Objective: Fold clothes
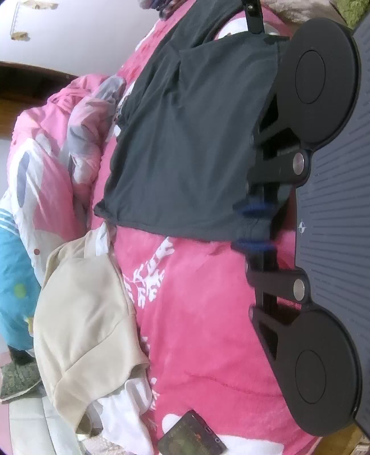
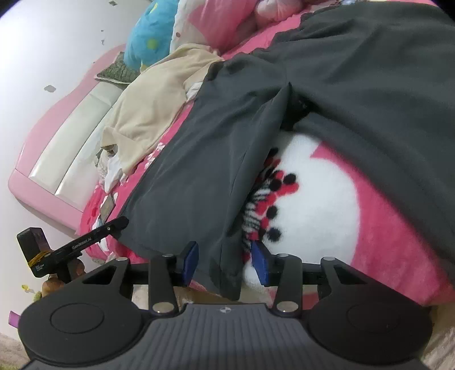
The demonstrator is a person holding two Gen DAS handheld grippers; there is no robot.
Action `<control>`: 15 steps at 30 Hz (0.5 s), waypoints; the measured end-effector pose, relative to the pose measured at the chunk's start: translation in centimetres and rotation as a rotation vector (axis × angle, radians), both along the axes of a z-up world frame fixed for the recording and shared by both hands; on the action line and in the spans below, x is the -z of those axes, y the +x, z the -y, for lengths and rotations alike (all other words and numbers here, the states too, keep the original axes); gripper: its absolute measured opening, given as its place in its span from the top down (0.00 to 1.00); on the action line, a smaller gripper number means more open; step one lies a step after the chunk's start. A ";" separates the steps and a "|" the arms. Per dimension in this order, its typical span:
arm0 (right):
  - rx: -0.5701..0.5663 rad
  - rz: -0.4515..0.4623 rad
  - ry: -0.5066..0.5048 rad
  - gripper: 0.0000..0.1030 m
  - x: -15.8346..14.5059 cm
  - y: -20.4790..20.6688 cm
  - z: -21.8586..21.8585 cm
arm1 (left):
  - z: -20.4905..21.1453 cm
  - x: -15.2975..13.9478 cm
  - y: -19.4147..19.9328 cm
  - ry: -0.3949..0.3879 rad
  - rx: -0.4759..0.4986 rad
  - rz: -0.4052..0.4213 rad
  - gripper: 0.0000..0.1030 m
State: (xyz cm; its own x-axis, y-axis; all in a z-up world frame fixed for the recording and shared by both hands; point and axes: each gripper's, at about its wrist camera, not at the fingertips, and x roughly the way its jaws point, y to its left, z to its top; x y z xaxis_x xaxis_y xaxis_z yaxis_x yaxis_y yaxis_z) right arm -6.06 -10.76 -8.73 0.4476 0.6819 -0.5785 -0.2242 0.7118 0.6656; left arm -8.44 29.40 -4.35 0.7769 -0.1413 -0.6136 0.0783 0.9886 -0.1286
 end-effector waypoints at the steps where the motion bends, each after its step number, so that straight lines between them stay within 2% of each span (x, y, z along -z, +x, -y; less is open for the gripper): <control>1: -0.008 0.000 -0.001 0.68 0.2 -0.1 -0.2 | -0.3 -0.1 -0.1 -0.018 -0.005 0.002 0.95; 3: -0.028 -0.003 0.005 0.86 0.5 -0.3 -0.6 | -1.3 -0.5 -0.2 -0.094 -0.022 0.001 0.97; 6: -0.053 0.021 0.024 0.98 0.0 -0.6 -1.2 | -2.9 -1.1 -0.3 -0.213 -0.048 -0.004 0.99; 10: -0.083 0.058 0.100 0.99 -1.7 -0.8 -1.0 | -5.5 -1.4 -0.5 -0.398 -0.081 -0.034 0.99; 13: -0.106 0.047 0.159 0.99 -2.7 -0.7 -0.8 | -6.7 -1.7 -0.7 -0.480 -0.092 -0.040 1.00; 15: -0.131 0.039 0.194 0.99 -3.4 -0.8 -0.9 | -7.3 -2.3 -1.0 -0.513 -0.092 -0.012 1.00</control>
